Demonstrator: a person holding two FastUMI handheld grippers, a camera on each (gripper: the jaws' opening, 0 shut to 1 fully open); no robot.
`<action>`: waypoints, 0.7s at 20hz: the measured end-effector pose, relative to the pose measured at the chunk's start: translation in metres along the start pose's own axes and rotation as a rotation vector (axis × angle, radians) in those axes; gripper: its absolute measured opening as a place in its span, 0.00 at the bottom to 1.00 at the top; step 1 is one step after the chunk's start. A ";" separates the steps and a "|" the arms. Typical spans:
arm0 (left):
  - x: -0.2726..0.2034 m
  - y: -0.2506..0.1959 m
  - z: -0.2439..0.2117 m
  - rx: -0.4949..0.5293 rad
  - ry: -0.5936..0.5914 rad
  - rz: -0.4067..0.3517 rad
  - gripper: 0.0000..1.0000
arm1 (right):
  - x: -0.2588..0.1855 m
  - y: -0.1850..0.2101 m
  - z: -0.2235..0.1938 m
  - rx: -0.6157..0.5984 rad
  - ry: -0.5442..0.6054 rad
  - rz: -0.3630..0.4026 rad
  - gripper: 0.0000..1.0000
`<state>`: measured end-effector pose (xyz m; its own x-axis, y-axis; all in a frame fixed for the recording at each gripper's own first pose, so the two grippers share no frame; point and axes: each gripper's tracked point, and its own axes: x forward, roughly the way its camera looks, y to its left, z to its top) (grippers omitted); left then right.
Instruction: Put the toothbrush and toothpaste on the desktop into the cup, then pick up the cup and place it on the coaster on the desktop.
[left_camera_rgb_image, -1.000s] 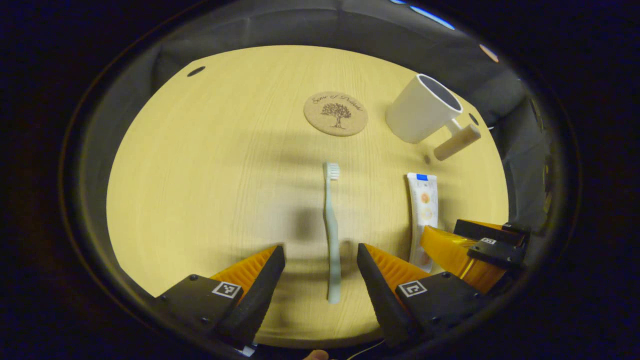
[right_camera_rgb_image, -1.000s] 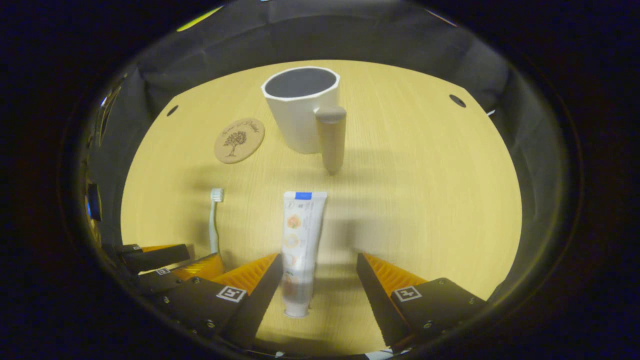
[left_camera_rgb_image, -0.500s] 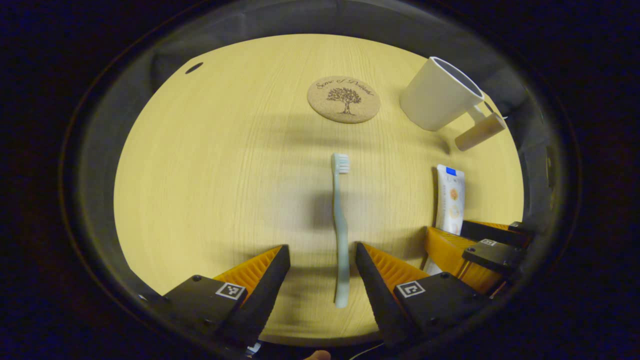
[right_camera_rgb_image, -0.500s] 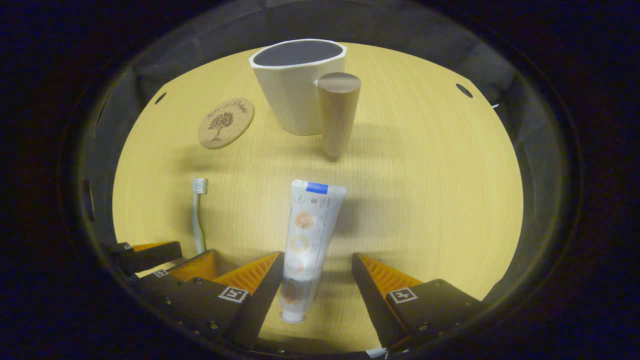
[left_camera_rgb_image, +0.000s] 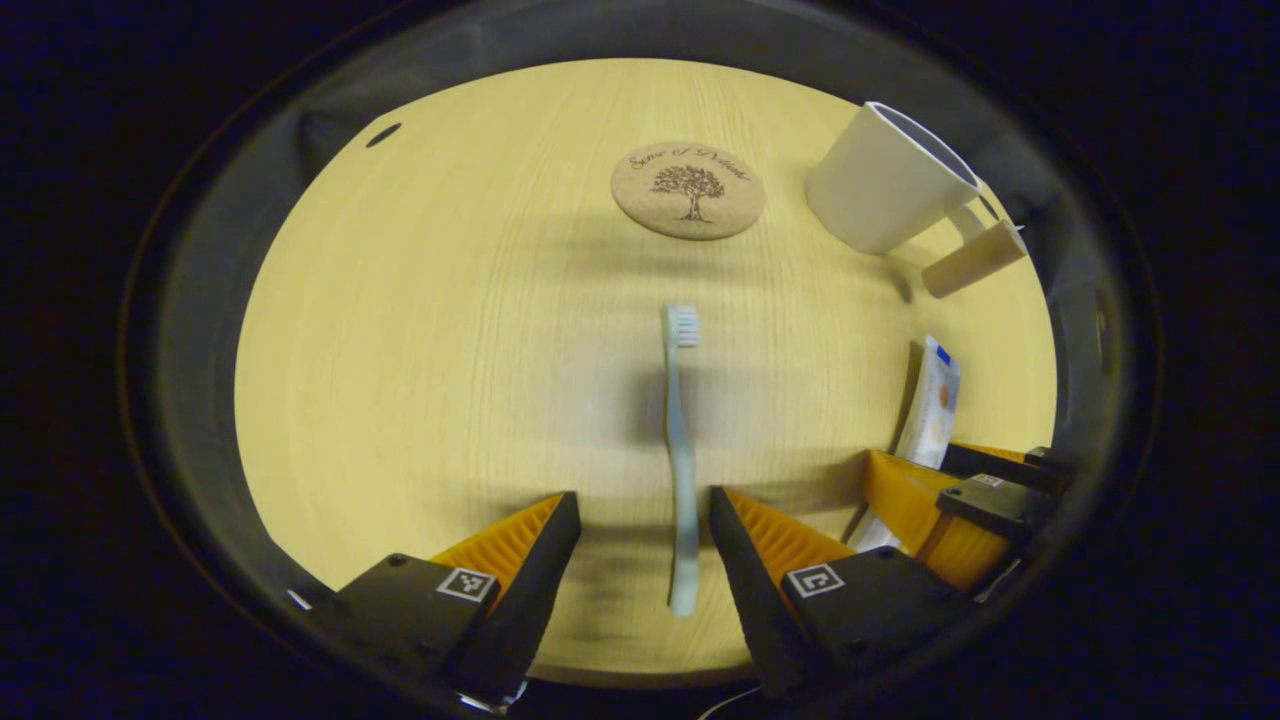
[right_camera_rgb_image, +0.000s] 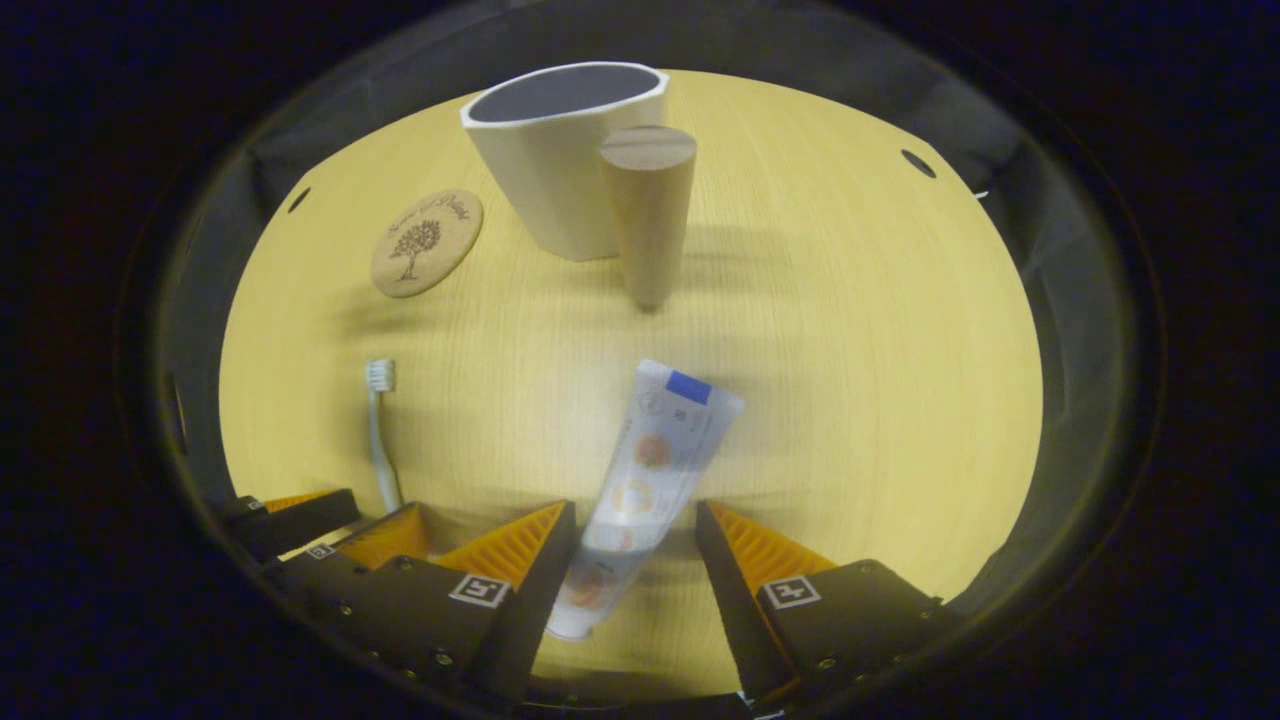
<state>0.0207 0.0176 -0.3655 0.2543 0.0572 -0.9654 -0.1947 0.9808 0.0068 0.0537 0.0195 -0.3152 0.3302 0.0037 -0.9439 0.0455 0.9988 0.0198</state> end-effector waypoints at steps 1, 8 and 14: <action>0.000 -0.002 0.003 0.000 -0.005 0.001 0.80 | 0.001 -0.002 0.000 0.003 0.000 -0.005 0.77; -0.009 -0.020 0.025 0.020 -0.030 -0.016 0.23 | 0.000 -0.007 -0.001 -0.029 -0.009 0.003 0.32; -0.011 -0.028 0.034 0.019 -0.054 -0.029 0.08 | -0.004 -0.008 0.000 -0.039 -0.047 0.013 0.23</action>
<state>0.0556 -0.0038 -0.3466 0.3104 0.0376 -0.9499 -0.1688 0.9855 -0.0161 0.0515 0.0111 -0.3115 0.3741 0.0149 -0.9273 0.0046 0.9998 0.0179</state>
